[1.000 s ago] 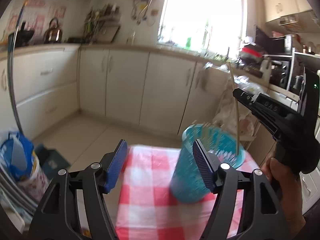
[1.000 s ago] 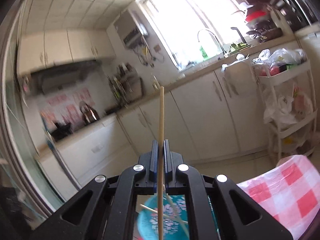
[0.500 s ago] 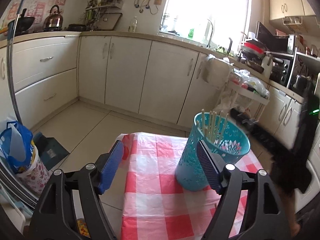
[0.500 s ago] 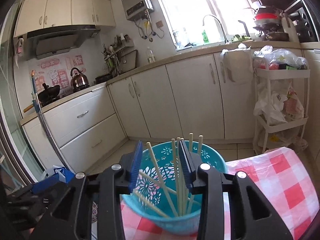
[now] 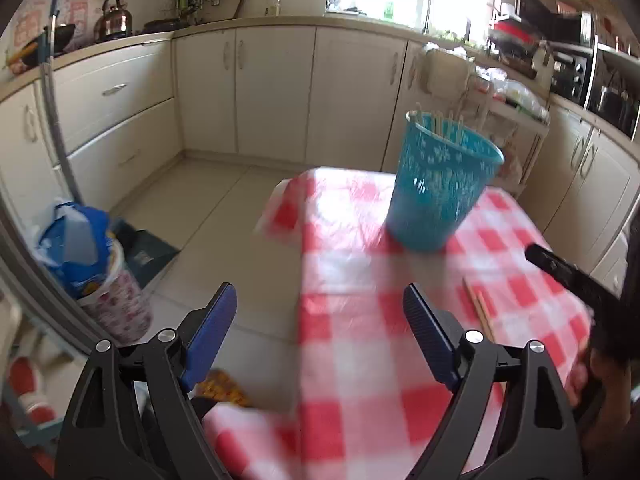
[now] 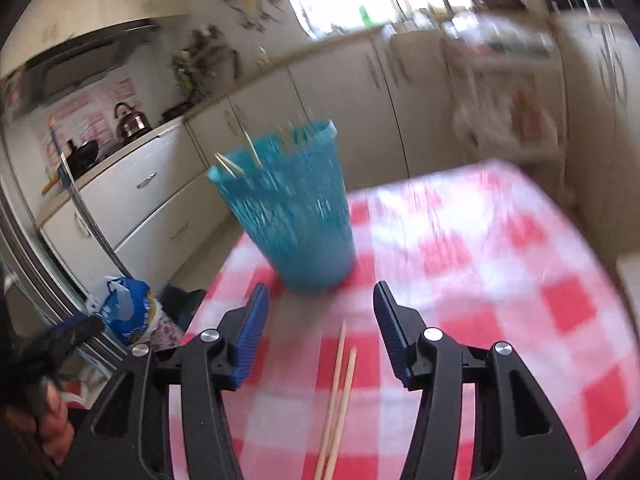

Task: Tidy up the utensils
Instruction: 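Move both grippers back down to the last chopsticks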

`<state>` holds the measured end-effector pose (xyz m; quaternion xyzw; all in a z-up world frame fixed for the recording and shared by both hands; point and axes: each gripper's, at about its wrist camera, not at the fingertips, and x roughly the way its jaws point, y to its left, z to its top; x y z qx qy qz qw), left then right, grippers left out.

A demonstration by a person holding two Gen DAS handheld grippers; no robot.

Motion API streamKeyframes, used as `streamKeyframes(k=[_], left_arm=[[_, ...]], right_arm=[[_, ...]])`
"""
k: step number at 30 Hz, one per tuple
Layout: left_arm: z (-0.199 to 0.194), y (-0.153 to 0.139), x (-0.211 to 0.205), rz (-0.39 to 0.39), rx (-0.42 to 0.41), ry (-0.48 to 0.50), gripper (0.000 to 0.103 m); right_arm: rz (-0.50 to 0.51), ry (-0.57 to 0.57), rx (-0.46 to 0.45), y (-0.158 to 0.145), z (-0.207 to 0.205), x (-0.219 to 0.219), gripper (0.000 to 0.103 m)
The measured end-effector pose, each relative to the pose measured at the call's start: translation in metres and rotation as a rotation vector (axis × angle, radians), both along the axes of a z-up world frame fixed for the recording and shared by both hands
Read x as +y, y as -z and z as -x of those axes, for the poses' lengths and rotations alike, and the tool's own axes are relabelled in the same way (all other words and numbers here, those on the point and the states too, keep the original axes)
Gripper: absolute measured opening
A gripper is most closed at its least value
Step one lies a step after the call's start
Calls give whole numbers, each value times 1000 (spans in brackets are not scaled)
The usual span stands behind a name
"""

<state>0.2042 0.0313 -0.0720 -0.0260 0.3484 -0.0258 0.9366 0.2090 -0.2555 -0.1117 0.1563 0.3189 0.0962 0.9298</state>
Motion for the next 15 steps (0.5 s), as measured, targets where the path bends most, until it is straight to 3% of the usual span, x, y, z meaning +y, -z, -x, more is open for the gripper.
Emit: streamKeyframes(k=[6, 15], left_arm=[[34, -26, -11, -13, -15, -10, 88], [53, -57, -60, -85, -49, 73, 94]], right_arm=[[5, 17, 8, 7, 19, -13, 53], [-30, 88, 52, 14, 36, -53, 56]])
